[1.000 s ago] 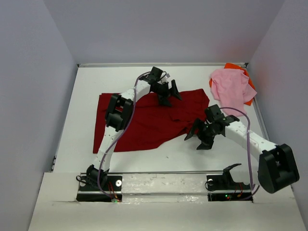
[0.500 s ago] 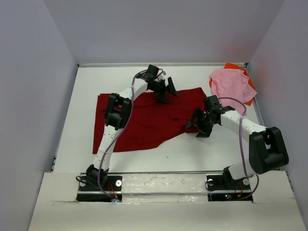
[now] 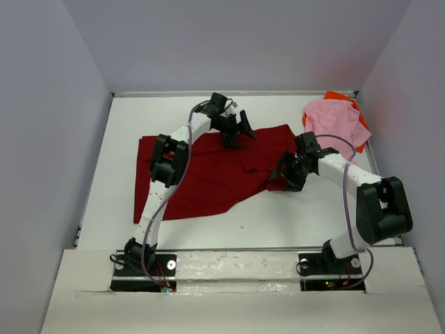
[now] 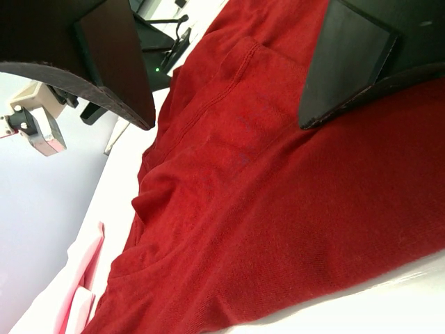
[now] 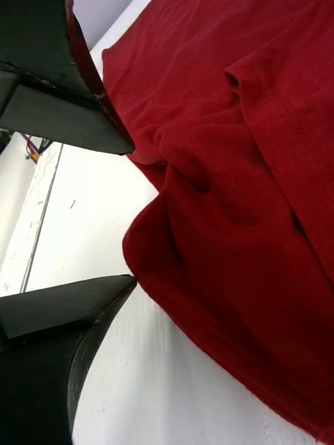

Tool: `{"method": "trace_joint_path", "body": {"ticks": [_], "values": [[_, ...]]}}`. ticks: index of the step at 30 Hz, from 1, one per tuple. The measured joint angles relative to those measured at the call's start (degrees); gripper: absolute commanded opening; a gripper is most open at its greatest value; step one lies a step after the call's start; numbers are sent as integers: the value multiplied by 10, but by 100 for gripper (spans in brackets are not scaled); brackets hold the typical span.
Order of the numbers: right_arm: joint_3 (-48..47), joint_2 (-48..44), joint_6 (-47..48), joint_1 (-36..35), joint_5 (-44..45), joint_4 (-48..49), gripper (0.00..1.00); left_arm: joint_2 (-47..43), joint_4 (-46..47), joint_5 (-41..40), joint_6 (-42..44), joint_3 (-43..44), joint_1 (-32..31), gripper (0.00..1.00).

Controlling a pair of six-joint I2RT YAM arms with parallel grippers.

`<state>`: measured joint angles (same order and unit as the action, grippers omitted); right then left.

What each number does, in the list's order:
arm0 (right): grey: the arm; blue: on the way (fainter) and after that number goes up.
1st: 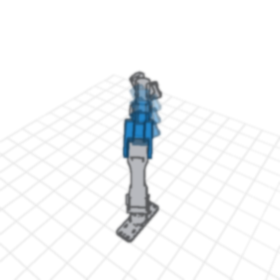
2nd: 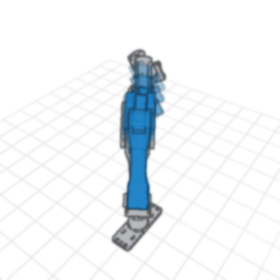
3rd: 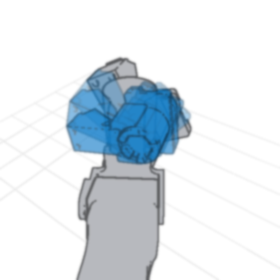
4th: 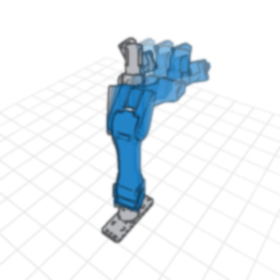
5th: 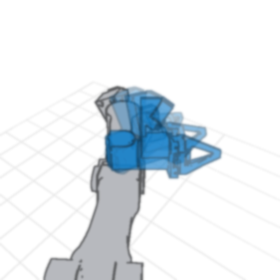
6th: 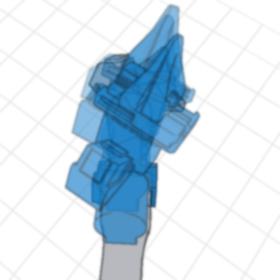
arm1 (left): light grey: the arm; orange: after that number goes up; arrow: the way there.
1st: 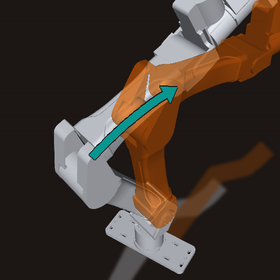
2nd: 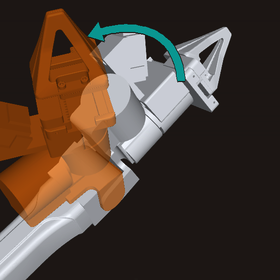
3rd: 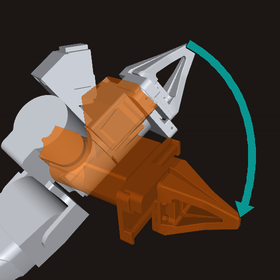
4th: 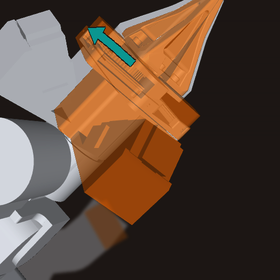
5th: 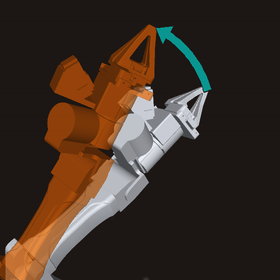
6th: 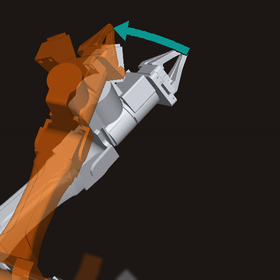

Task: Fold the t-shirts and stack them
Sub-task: Grap the side of the flattened tshirt closest away from the robot with both arms

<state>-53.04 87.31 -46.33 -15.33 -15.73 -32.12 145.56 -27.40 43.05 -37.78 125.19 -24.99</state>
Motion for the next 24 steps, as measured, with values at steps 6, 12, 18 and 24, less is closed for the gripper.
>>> {"method": "trace_joint_path", "body": {"ticks": [6,12,18,24], "values": [[7,-11,-5,0,0,-2,78,0,0,0,0,0,3,99],[12,-25,-10,0,7,-9,77,0,0,0,0,0,11,99],[-9,35,-10,0,10,-5,74,0,-1,0,0,0,26,99],[-70,120,-7,0,14,4,71,0,-1,-1,0,0,44,99]]}}
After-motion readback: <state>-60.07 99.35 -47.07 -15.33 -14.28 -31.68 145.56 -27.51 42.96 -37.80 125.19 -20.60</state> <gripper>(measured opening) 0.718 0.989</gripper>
